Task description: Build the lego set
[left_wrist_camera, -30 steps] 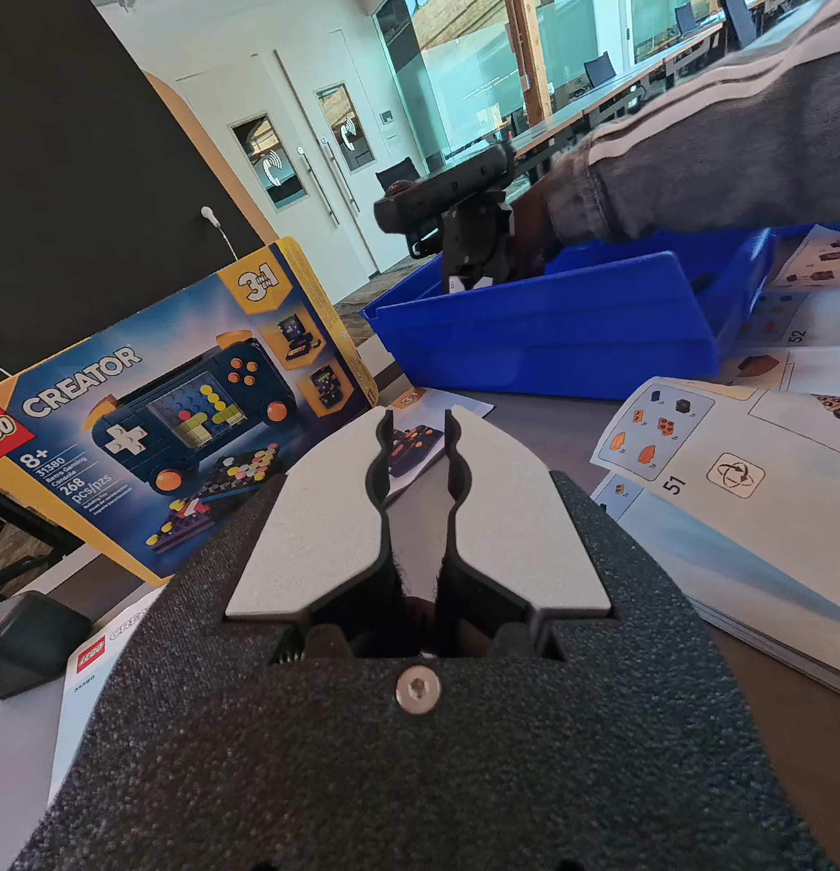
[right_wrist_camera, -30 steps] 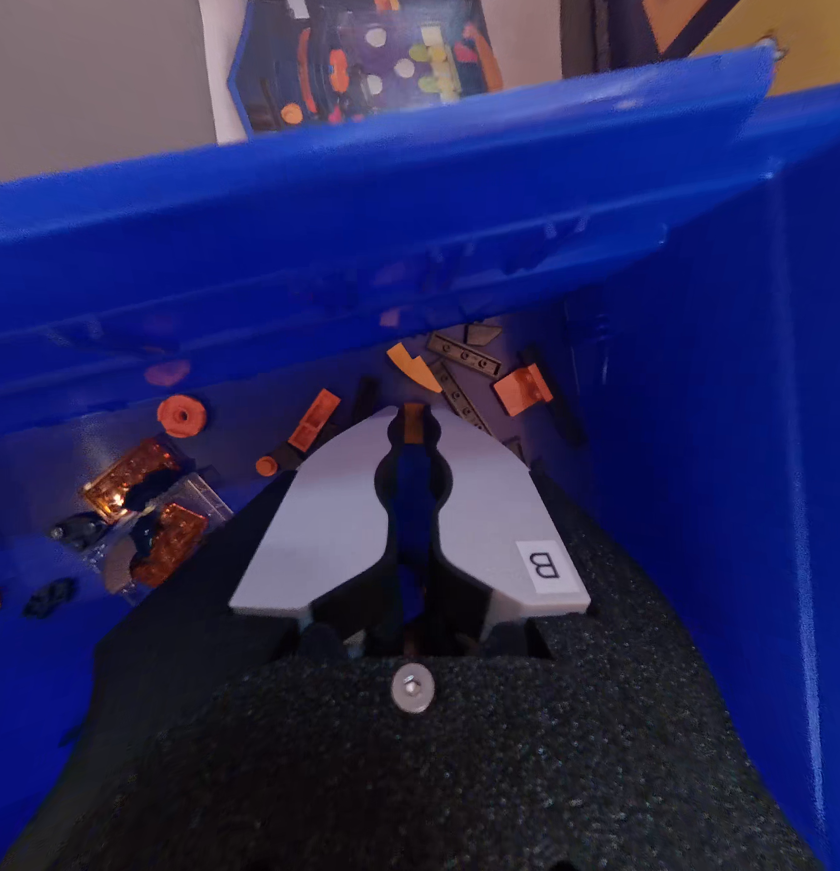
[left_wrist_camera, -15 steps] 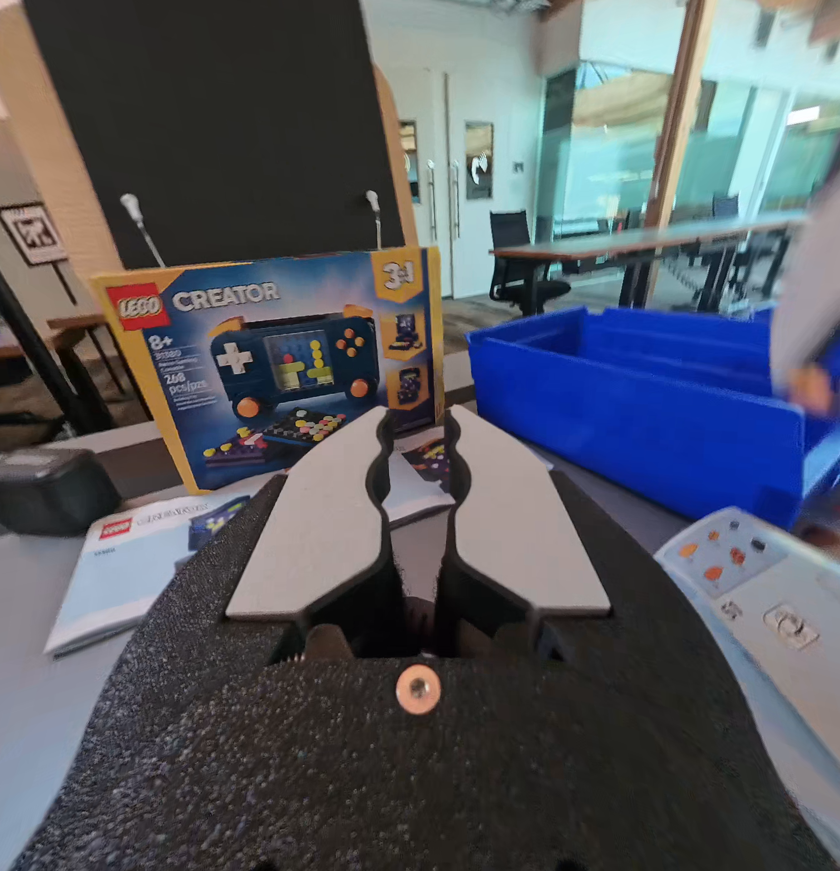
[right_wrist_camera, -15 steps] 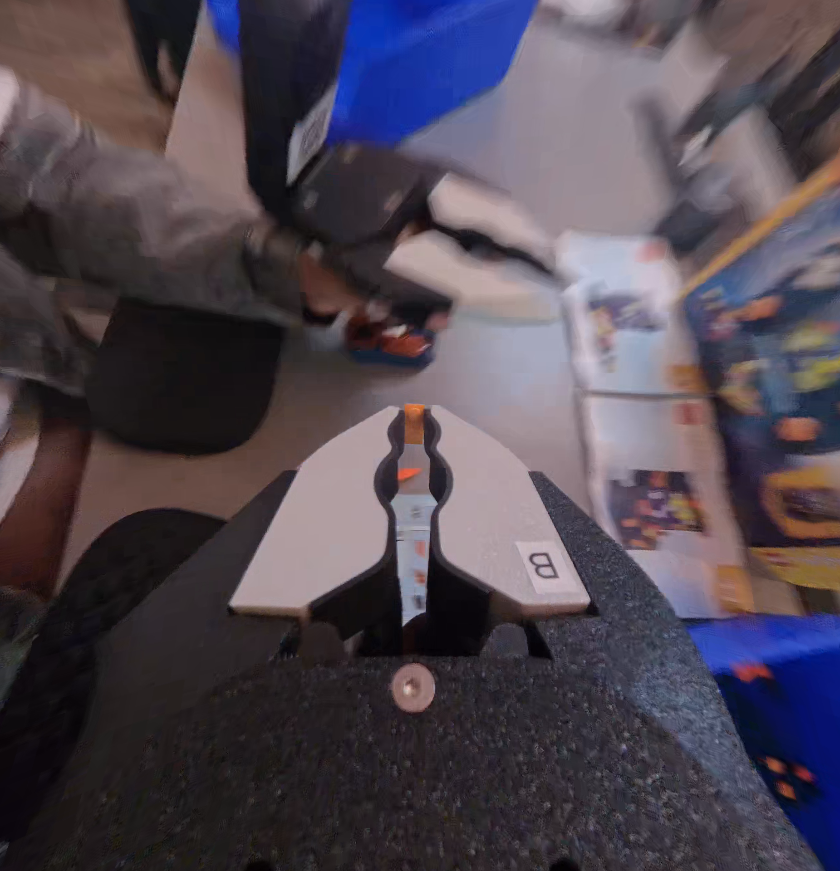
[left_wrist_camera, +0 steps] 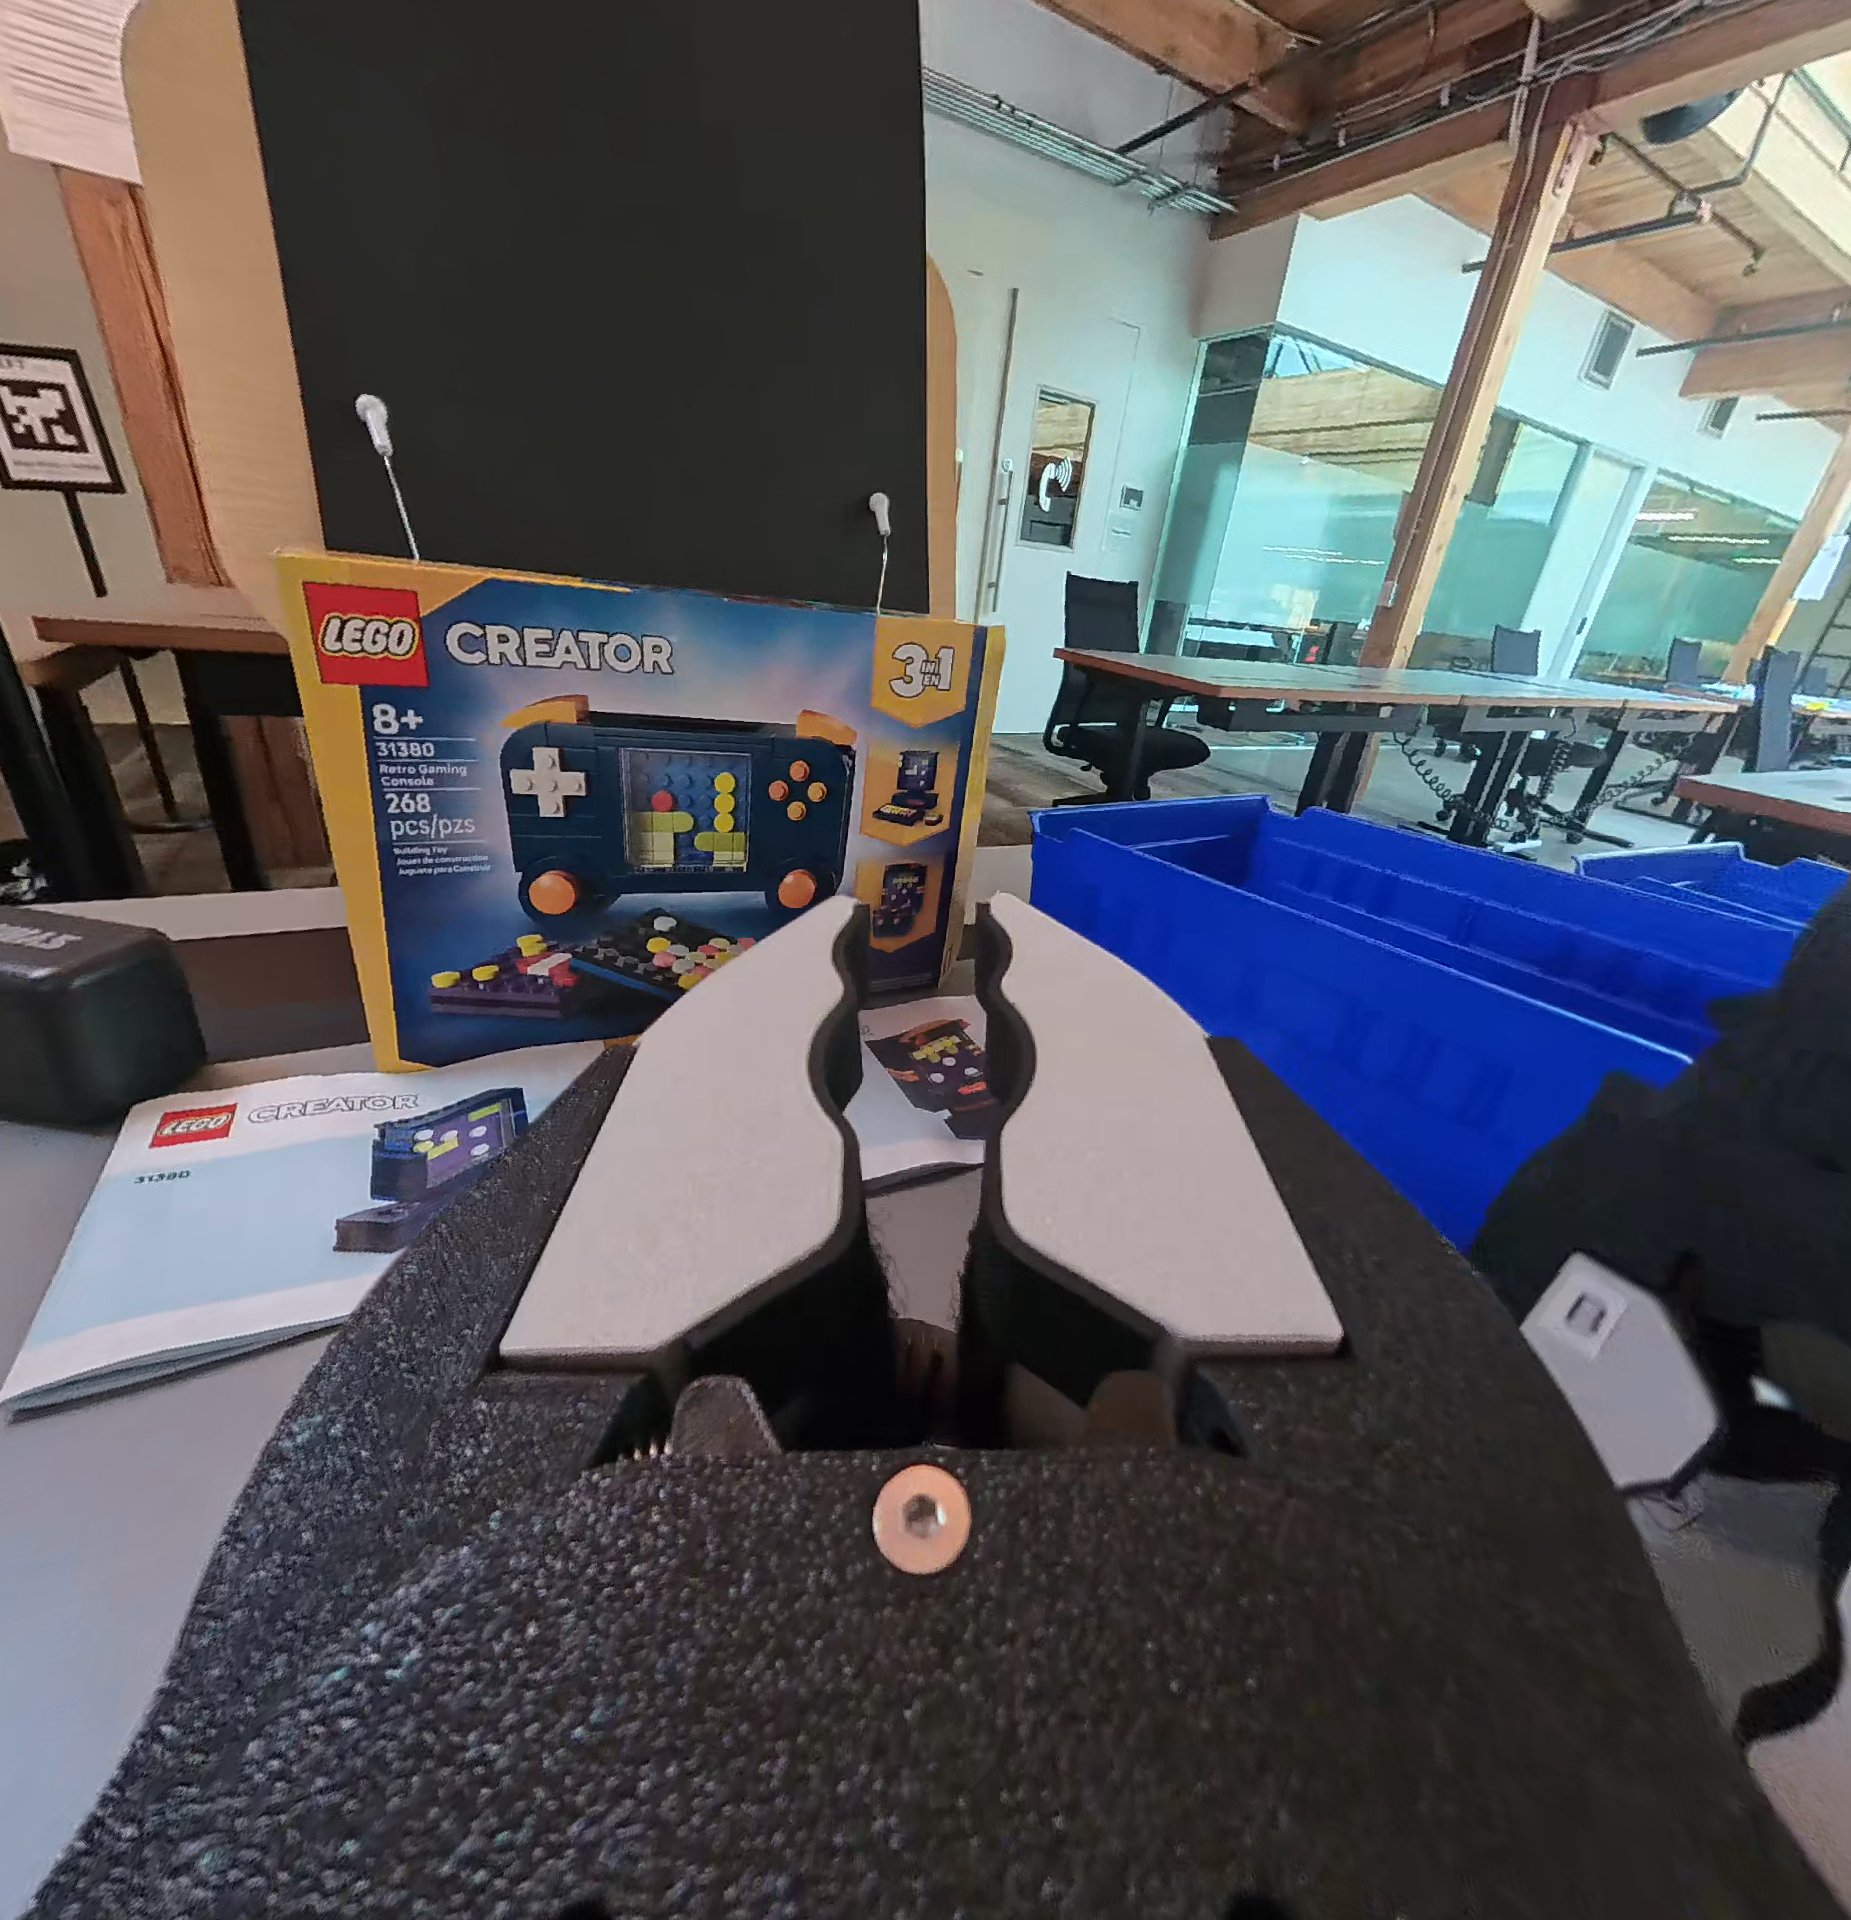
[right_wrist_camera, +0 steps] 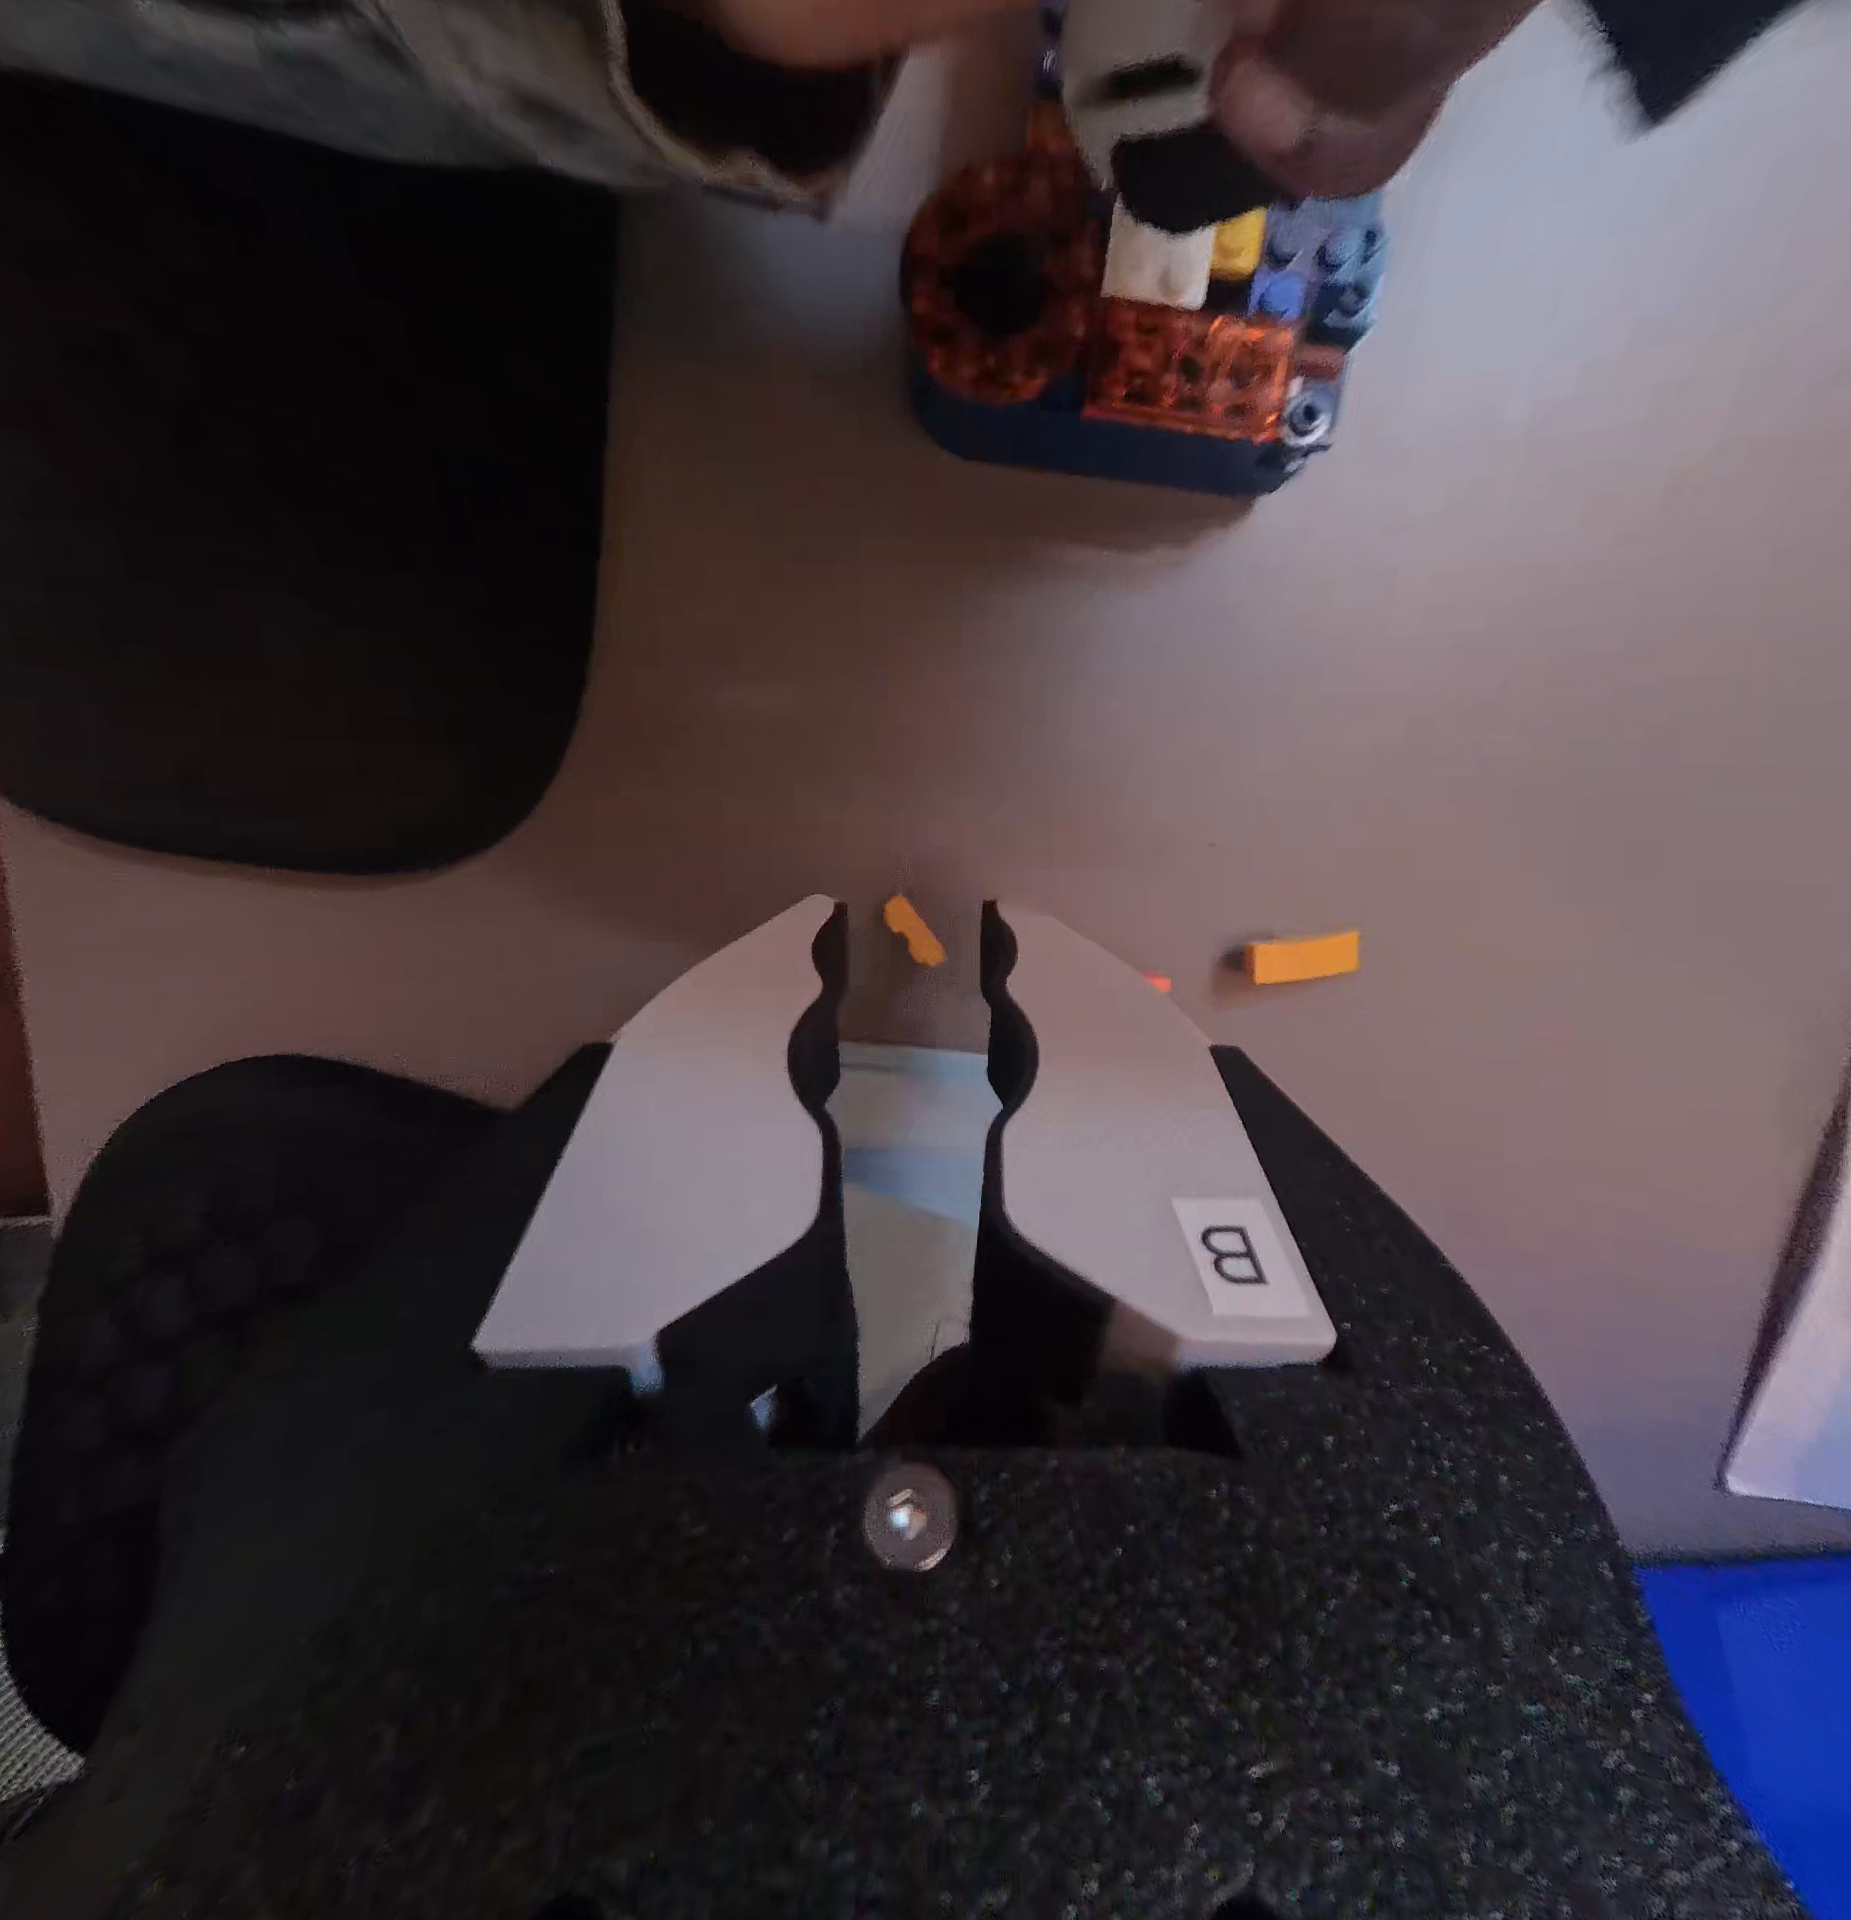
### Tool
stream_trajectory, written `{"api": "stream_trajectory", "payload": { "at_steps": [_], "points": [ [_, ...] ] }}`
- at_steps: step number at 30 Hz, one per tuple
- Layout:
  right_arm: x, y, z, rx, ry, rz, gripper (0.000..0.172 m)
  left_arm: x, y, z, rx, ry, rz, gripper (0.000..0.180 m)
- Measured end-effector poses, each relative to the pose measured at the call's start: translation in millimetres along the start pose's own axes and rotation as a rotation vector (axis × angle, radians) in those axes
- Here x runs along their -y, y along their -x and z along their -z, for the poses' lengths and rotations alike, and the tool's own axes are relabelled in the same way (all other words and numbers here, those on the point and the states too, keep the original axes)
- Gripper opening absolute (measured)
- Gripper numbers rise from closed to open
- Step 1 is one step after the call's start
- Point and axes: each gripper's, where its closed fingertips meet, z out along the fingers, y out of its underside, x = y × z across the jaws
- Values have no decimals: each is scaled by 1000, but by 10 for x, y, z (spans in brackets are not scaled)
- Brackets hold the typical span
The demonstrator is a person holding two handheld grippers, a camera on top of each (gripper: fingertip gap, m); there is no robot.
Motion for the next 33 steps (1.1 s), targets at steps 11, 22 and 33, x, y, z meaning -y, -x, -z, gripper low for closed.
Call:
{"api": "stream_trajectory", "payload": {
  "at_steps": [11,22,33],
  "points": [
    [-906,-772,1600,-590,66,-277,48,-41,-96,-23,-33,13,-51,18],
    [-1110,-1081,1089,-400,46,-380,27,-138,-236,-53,-102,57,-56,18],
    [-787,-978,1478,-542,-79,-211,19,-1225,-1066,727,-820,894,-458,14]
  ]
}}
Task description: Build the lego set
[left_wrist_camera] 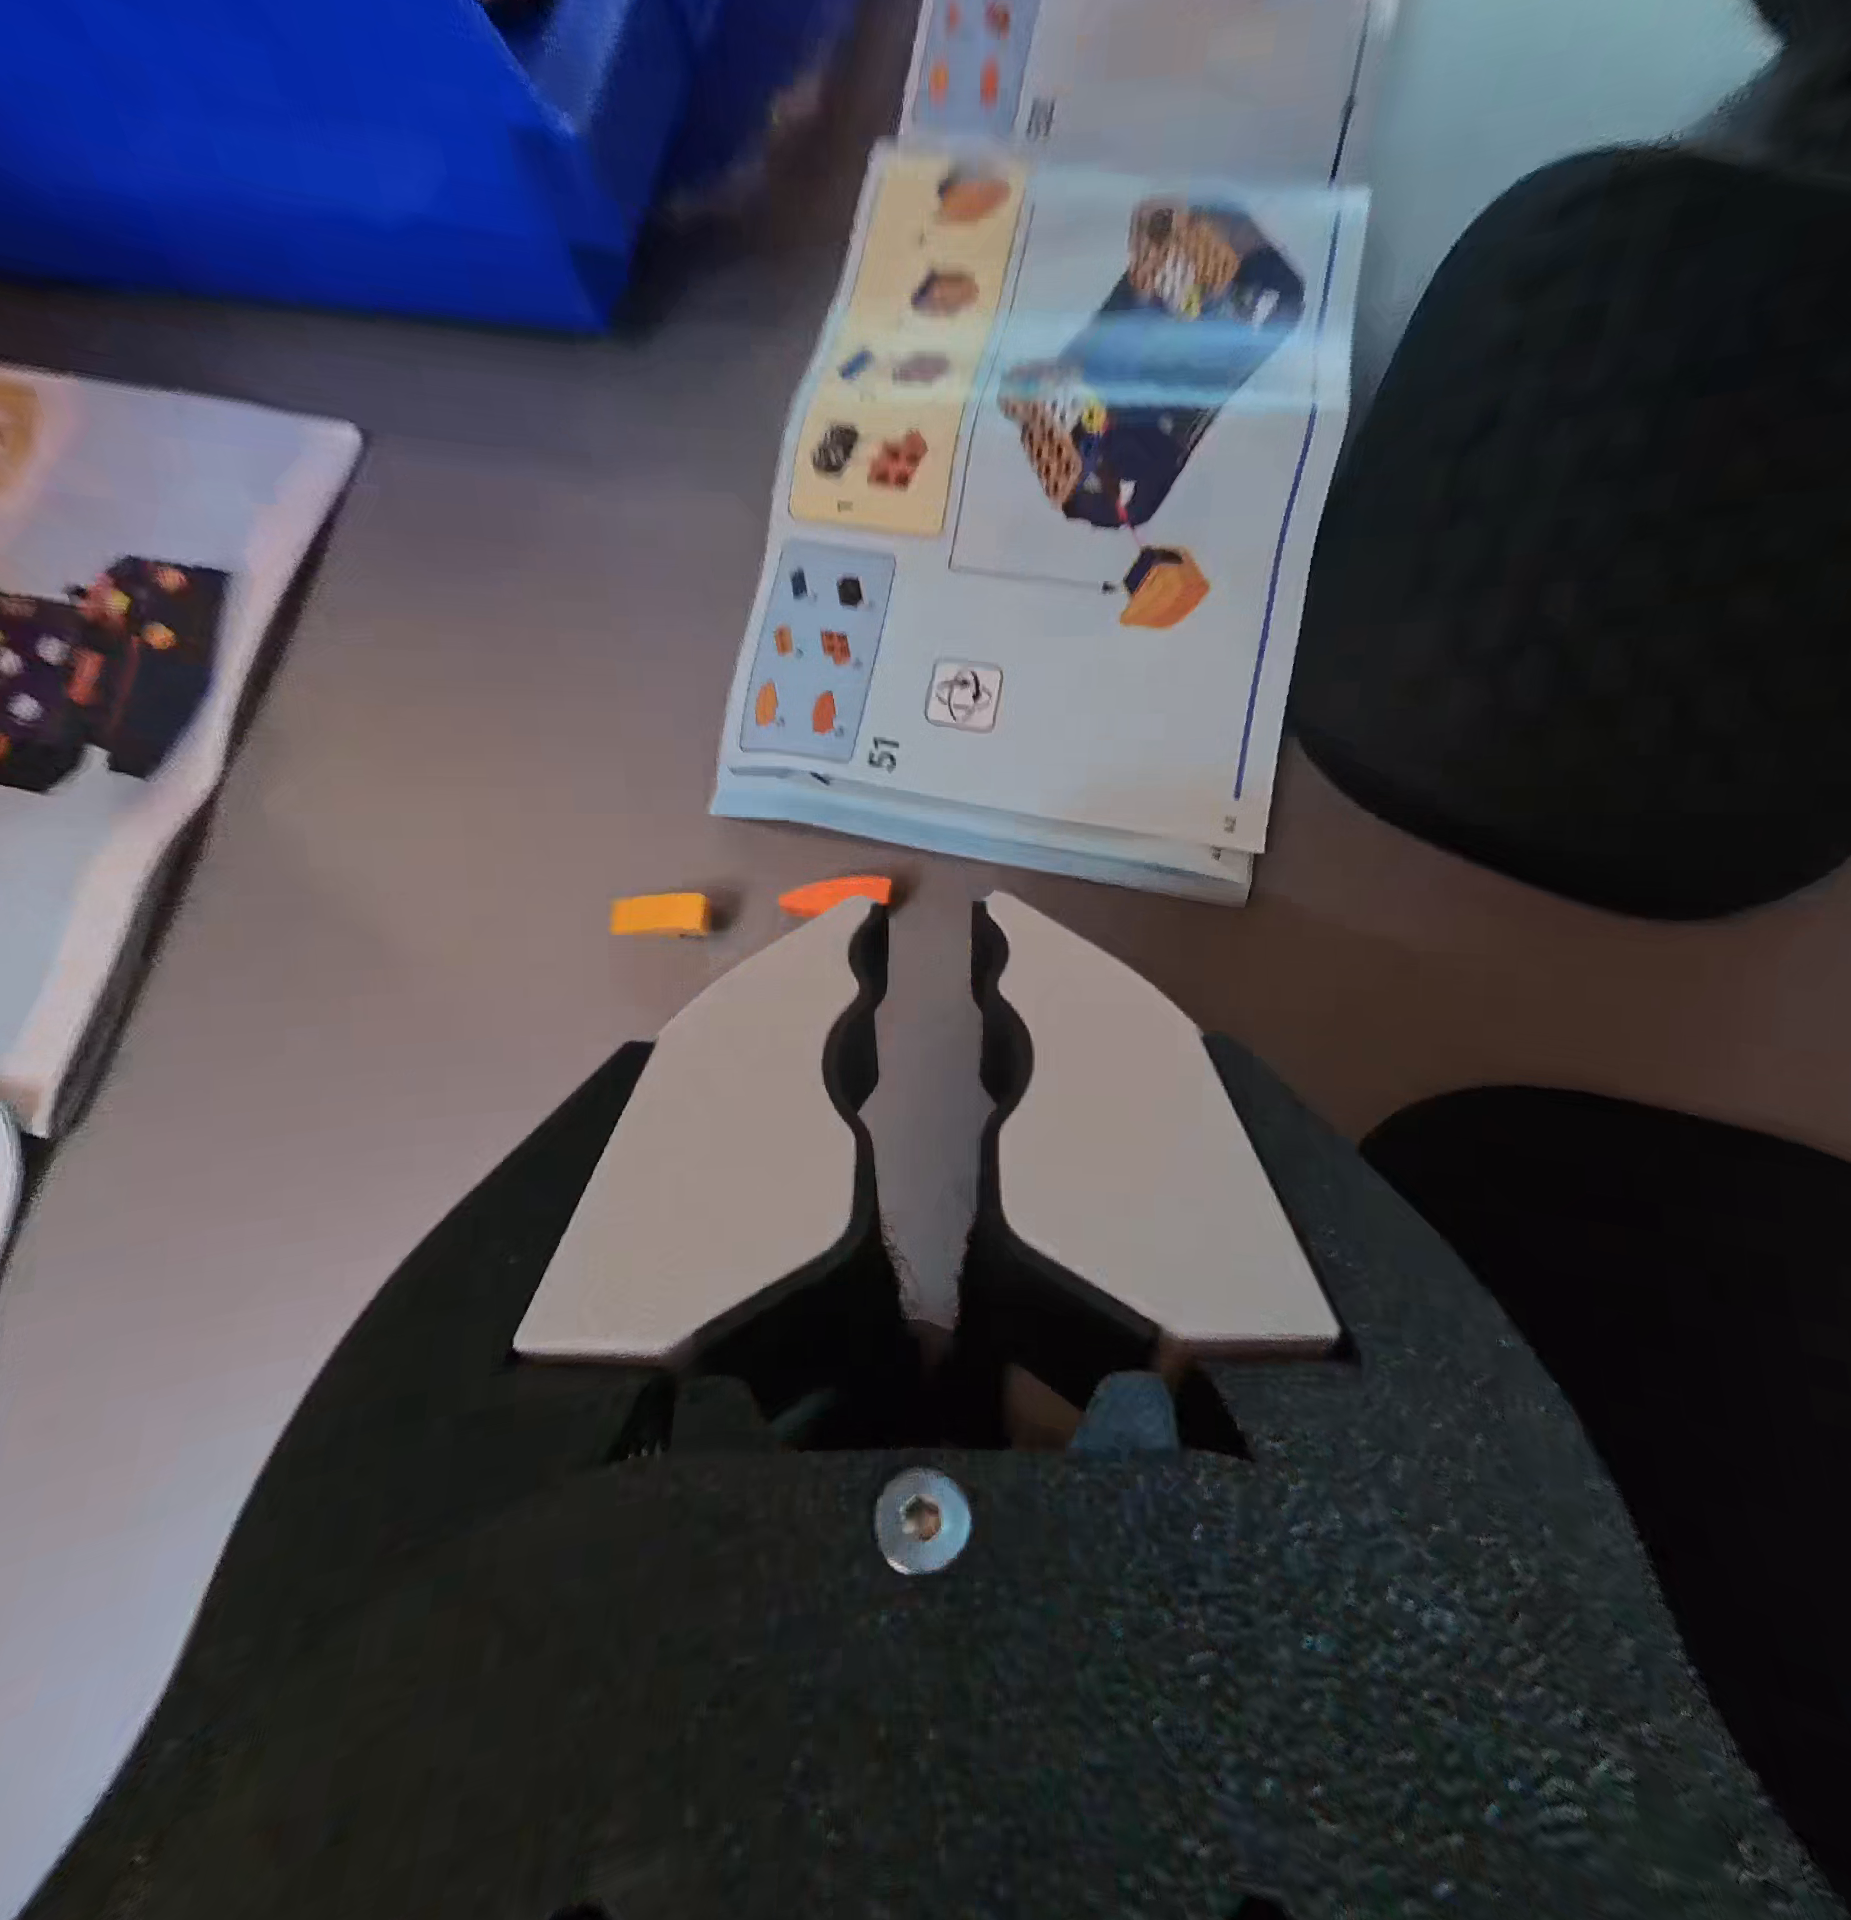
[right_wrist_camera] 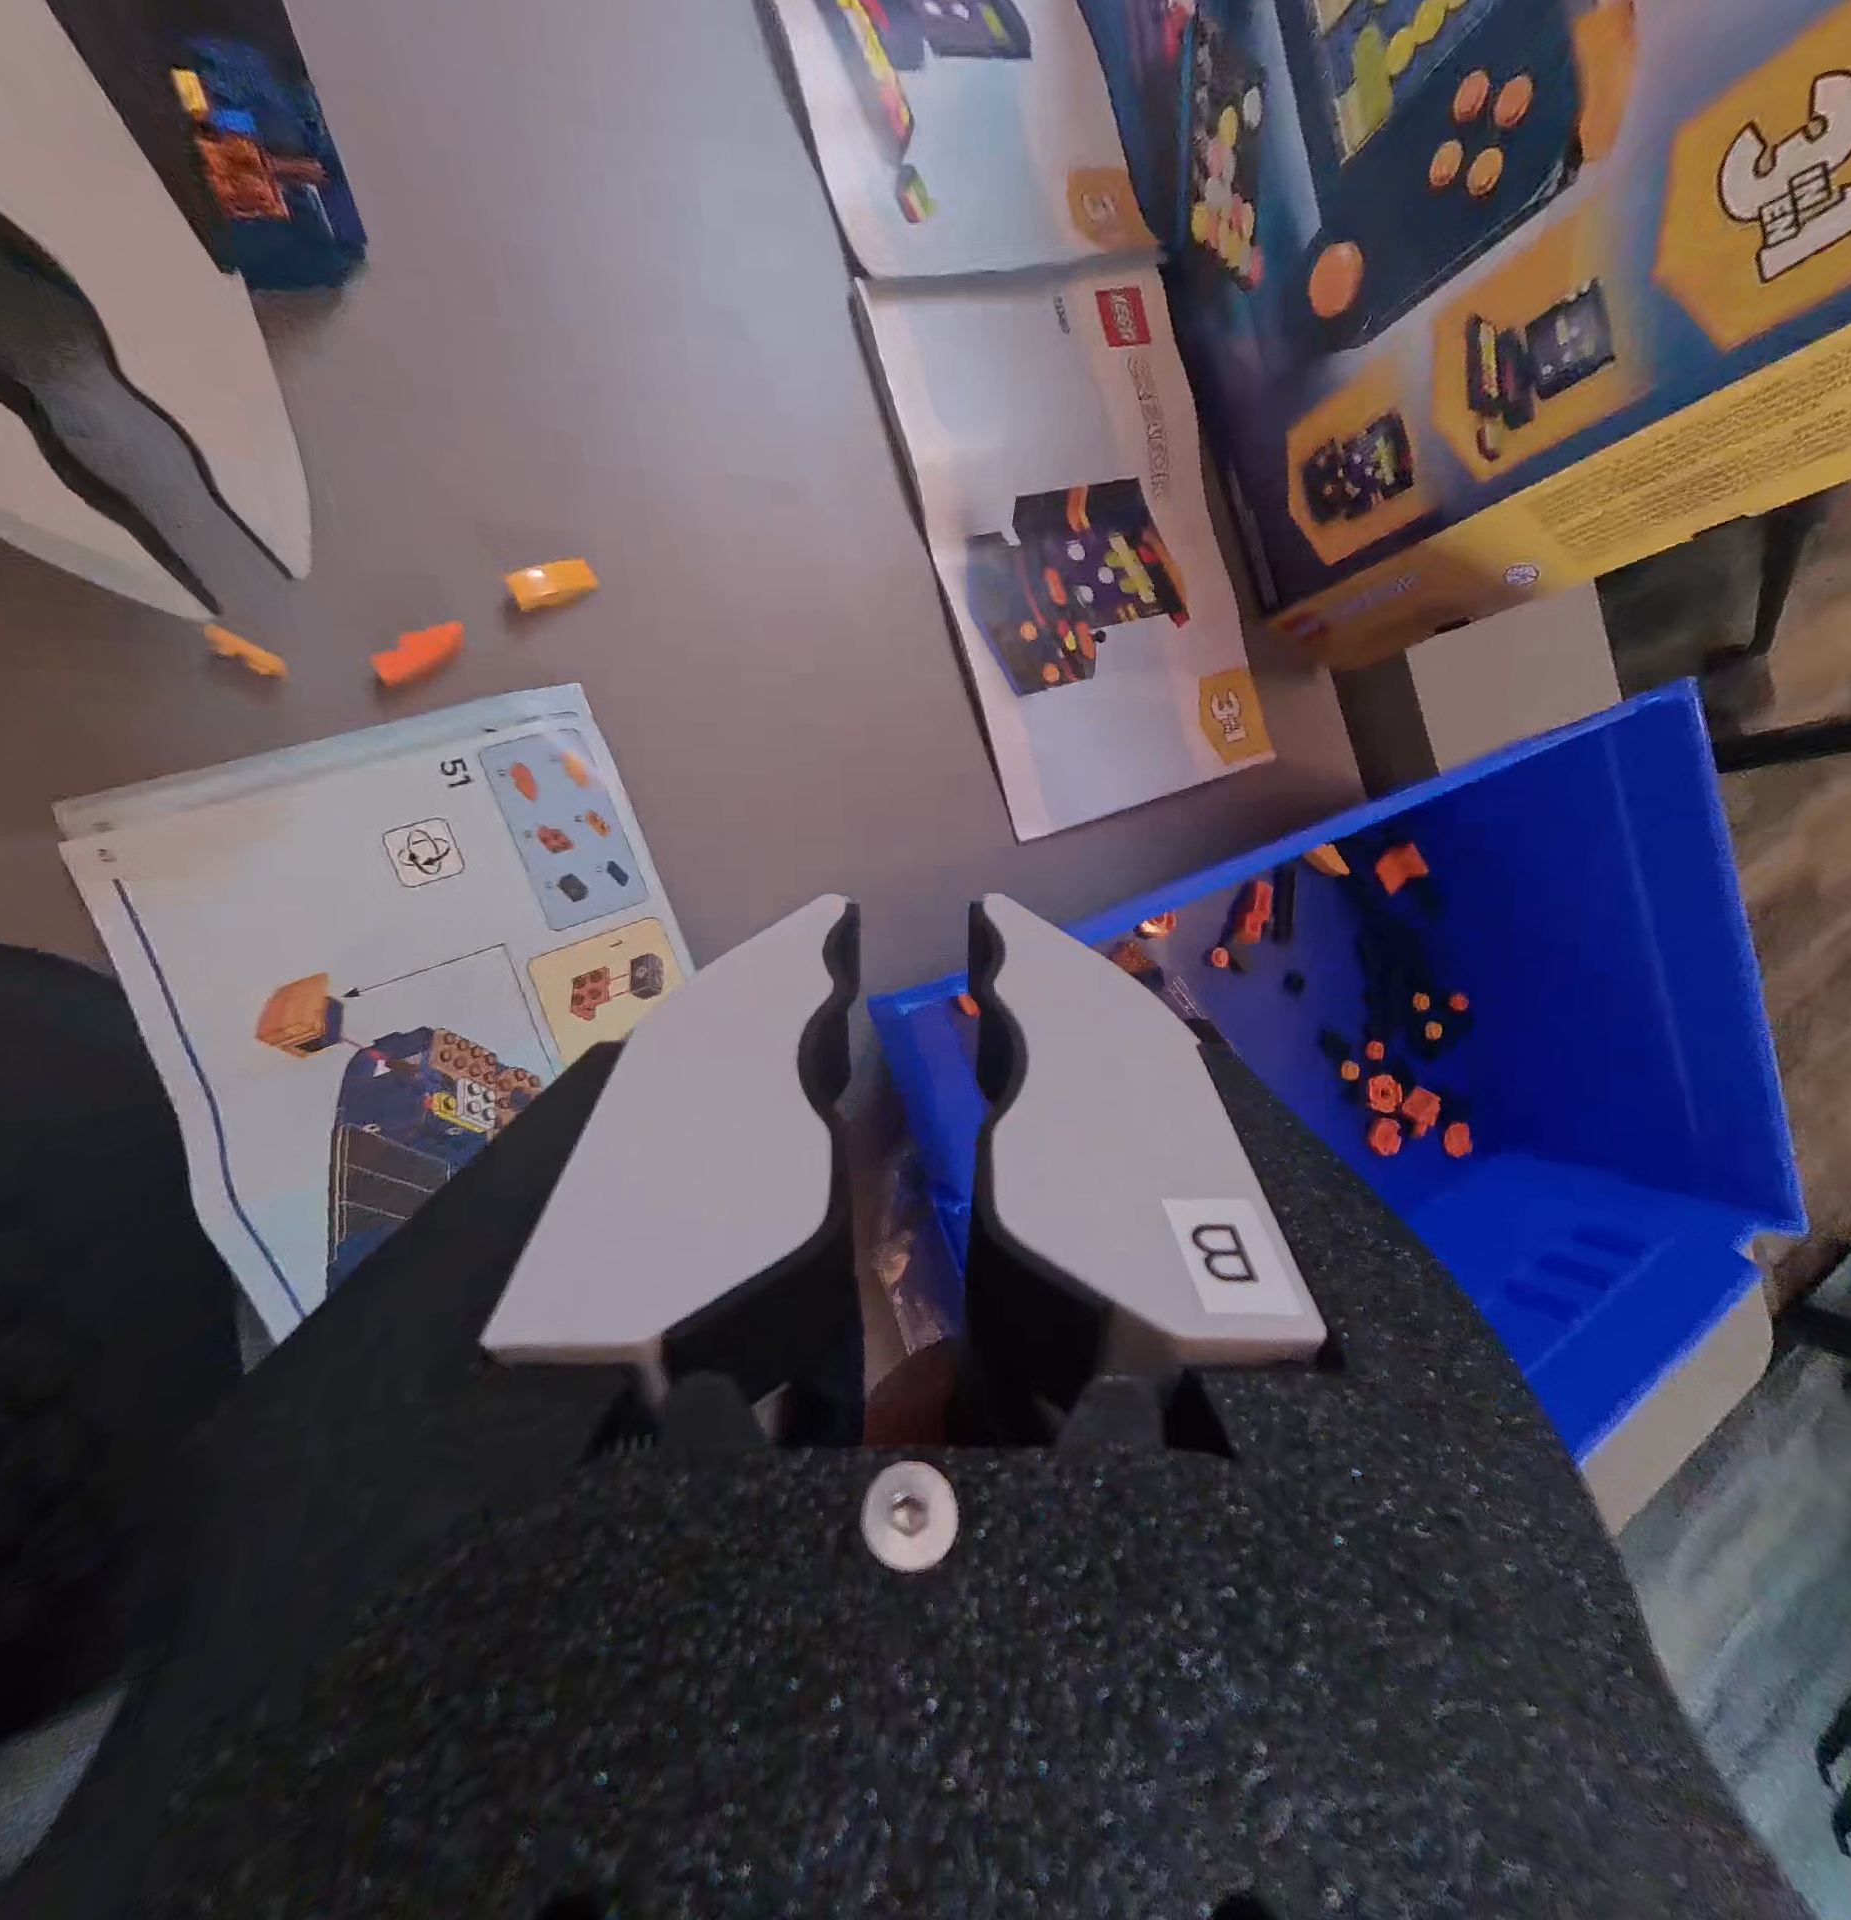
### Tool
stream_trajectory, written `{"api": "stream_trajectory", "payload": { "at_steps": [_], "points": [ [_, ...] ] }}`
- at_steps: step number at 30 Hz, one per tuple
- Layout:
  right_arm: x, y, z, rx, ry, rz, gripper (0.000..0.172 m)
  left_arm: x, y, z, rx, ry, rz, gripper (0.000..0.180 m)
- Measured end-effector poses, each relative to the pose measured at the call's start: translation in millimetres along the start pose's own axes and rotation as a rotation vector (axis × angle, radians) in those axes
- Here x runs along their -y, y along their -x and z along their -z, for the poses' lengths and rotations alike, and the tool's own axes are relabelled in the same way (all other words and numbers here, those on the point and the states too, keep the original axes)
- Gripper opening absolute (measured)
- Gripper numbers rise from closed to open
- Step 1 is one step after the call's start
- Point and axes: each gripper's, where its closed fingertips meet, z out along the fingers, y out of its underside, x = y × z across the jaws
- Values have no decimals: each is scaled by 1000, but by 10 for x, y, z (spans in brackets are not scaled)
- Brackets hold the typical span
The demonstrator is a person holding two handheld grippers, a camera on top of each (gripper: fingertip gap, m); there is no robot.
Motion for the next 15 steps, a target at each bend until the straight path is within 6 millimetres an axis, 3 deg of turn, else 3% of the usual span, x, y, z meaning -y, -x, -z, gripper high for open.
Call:
{"api": "stream_trajectory", "payload": {
  "at_steps": [4,12,15],
  "points": [
    [-84,22,-20,-9,65,28,20,-225,-13,-79,19,171,38,15],
    [-84,278,-93,84,105,117,21,-269,-141,-123,-39,222,121,15],
    [-78,353,-111,134,101,108,20,-288,-157,-207,-46,238,132,4]
  ]
}}
